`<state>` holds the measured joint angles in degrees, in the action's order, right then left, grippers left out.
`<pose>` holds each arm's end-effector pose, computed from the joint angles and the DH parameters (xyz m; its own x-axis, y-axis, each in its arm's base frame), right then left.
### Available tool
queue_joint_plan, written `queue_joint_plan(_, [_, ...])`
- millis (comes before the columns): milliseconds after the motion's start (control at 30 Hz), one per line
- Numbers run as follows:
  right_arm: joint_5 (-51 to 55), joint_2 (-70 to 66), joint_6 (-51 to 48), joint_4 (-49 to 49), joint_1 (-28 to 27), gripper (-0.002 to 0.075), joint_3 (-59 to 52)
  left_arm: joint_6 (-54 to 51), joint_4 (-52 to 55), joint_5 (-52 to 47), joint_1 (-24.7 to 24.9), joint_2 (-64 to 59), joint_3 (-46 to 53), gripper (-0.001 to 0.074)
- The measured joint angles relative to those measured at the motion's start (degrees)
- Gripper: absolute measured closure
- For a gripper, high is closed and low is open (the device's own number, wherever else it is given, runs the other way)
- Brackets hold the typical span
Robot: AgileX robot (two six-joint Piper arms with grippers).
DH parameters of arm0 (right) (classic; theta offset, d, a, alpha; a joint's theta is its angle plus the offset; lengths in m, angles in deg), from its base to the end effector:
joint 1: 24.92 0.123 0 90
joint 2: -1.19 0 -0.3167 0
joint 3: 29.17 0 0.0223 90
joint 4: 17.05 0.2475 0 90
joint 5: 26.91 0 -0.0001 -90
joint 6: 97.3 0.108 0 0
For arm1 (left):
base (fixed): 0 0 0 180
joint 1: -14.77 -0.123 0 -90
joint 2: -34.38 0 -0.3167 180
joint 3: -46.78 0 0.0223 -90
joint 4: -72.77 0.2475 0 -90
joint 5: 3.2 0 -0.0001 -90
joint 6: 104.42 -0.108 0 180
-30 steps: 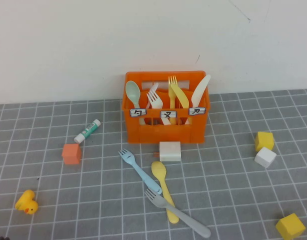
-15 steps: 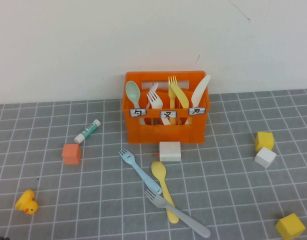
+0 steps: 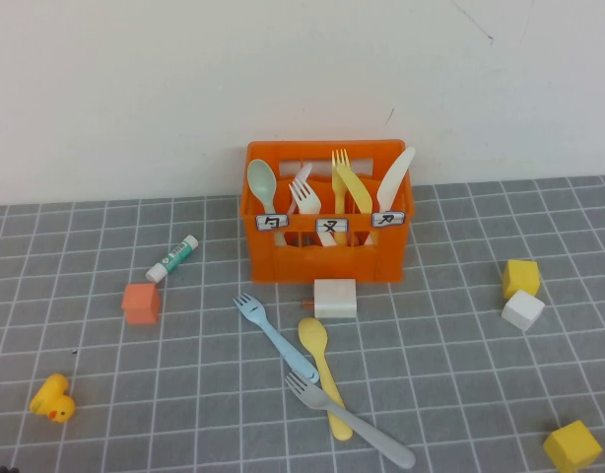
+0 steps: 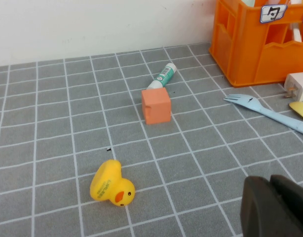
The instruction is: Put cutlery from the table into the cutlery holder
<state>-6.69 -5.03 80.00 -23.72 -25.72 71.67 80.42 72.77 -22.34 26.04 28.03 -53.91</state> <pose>0.0340 -0.0048 0.1706 -0.2717 -0.1519 -0.9503 0.0104 0.9869 -0.1607 0.0341 -0.0068 0.1713 -0.2661 -0.0330 -0.9634 0.1736 0.9814 -0.0816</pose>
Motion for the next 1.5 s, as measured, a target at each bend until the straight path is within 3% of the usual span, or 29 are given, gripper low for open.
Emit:
queue_joint_plan(433, [-1.4,0.0,-0.1,-1.4,0.0,0.0727,-0.2,0.0,0.7,2.1,0.0,0.0,0.1,0.0735])
queue_joint_plan(600, [-12.0,0.0,-0.2,-3.9,0.0,0.0727,-0.5,0.4,2.1,15.7,0.0,0.0,0.4,0.0735])
queue_joint_plan(800, [-32.2,0.0,0.4,-3.8,0.0,0.0727,-0.5,1.2,2.2,38.0,0.0,0.0,0.4,0.0735])
queue_joint_plan(933, [-43.7,0.0,2.0,1.0,0.0,0.0727,-0.5,1.3,2.4,48.9,0.0,0.0,0.4,0.0735])
queue_joint_plan(1067, [-50.4,0.0,1.6,9.8,0.0,0.0727,-0.5,1.4,2.1,53.2,0.0,0.0,0.4,0.0735])
queue_joint_plan(1267, [-51.5,0.0,0.4,15.8,0.0,0.0727,-0.1,8.6,-1.4,48.9,0.0,0.0,-2.8,0.0735])
queue_joint_plan(1500, [-26.4,-0.7,-1.5,16.1,0.0,0.0728,14.2,8.5,-2.1,23.3,0.0,0.0,-20.4,0.0735])
